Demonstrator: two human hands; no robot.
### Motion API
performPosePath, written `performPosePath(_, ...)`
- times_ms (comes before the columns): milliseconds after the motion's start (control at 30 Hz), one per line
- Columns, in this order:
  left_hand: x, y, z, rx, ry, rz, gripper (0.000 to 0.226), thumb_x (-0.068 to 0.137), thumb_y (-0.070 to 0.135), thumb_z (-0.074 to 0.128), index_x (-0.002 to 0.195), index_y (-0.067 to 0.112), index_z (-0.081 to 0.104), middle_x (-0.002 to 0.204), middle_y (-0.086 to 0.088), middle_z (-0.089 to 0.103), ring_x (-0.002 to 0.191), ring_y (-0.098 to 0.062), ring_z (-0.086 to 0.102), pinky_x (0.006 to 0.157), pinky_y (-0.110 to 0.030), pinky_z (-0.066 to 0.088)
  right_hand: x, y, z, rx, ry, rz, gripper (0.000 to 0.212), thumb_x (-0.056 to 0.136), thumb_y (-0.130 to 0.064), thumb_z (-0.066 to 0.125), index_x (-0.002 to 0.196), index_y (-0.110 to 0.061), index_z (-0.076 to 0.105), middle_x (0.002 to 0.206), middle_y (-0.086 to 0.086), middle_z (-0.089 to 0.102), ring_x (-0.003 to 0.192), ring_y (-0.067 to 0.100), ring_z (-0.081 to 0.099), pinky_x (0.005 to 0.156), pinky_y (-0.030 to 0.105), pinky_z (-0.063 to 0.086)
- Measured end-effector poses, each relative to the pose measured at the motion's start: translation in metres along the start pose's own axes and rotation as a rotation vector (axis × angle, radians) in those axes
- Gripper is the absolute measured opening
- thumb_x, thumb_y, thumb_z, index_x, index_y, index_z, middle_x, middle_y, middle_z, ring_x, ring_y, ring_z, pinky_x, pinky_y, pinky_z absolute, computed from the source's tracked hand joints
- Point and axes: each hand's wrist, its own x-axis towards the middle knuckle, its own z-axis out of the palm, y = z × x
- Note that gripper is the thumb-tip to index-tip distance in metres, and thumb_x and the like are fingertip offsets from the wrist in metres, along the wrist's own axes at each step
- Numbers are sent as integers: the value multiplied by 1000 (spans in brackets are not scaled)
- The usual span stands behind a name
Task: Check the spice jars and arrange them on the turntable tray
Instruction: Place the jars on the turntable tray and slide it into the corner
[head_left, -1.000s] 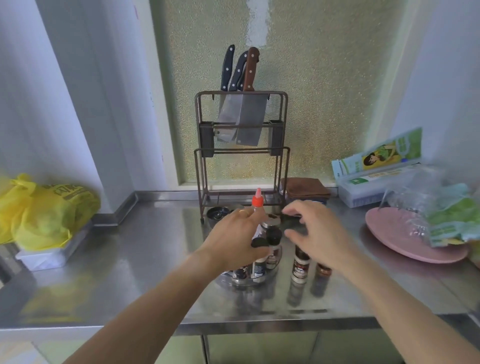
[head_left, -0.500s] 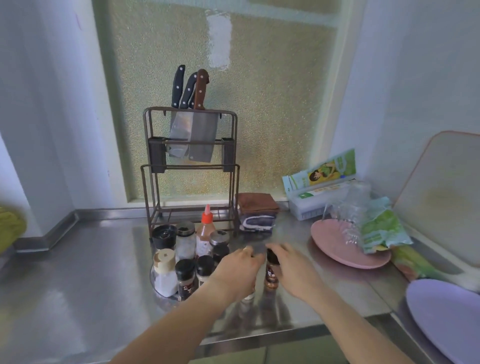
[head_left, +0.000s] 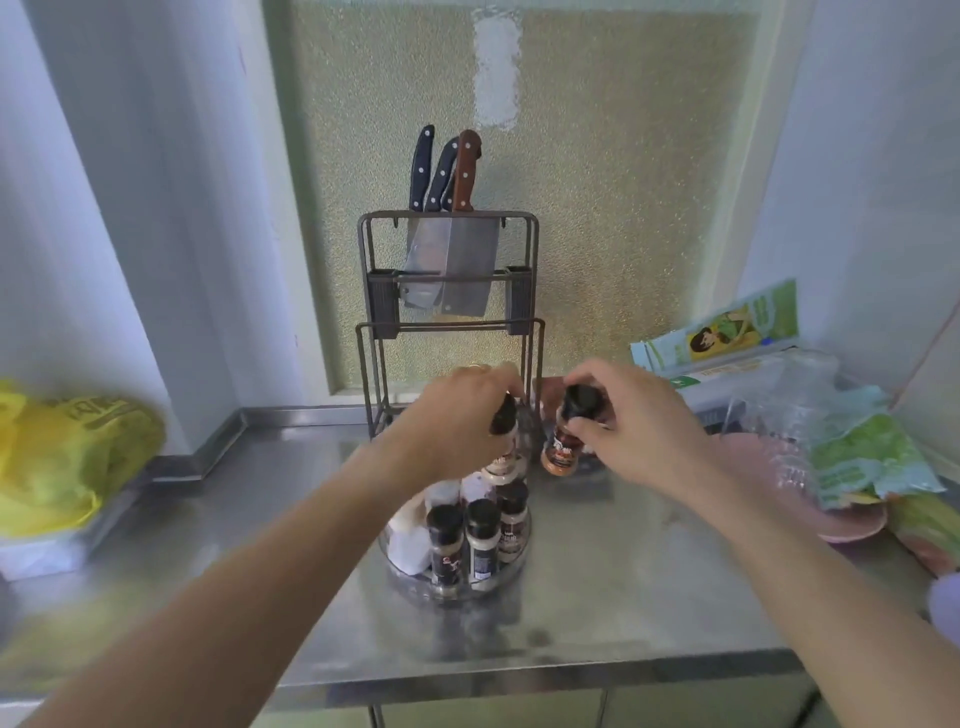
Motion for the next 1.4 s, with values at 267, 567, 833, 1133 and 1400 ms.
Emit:
performPosePath(267,-9,-54,18,-18,-13,-163,39,84,18,73,112,13,45,92,0,61,82,-22,57,70,-29,41,40,-58,58,2,-124,-76,43,87,-15,71,128,-21,57,124,6,57,113,27,58,92,37,46)
performPosePath(567,-17,-73,56,165,-106,-133,39,81,24,67,117,13,54,112,-6,70,111,-30,60,92,-36,44,49,-59,112,-136,-287,-86,42,83,-16,73,123,-17,60,130,6,56,120,30,60,93,40,51)
performPosePath(833,-20,-85,77,299,-181,-148,40,82,39,70,116,20,61,116,2,71,124,-26,50,109,-35,33,44,-51,132,-235,-291,-83,34,83,-22,78,114,-25,67,113,2,71,108,28,60,85,42,54)
performPosePath(1133,-24,-93,74,187,-177,-154,49,80,56,71,119,29,62,120,8,69,119,-22,54,101,-35,40,42,-41,117,-56,-276,-47,24,83,-38,78,105,-29,74,108,-9,75,101,17,68,88,38,56)
performPosePath(1400,-85,-105,53,-53,203,-491,38,100,44,53,132,24,60,130,0,61,116,-24,61,87,-37,52,-11,8,111,184,-18,263,31,94,-28,68,125,-23,65,125,-7,69,104,17,69,95,33,53)
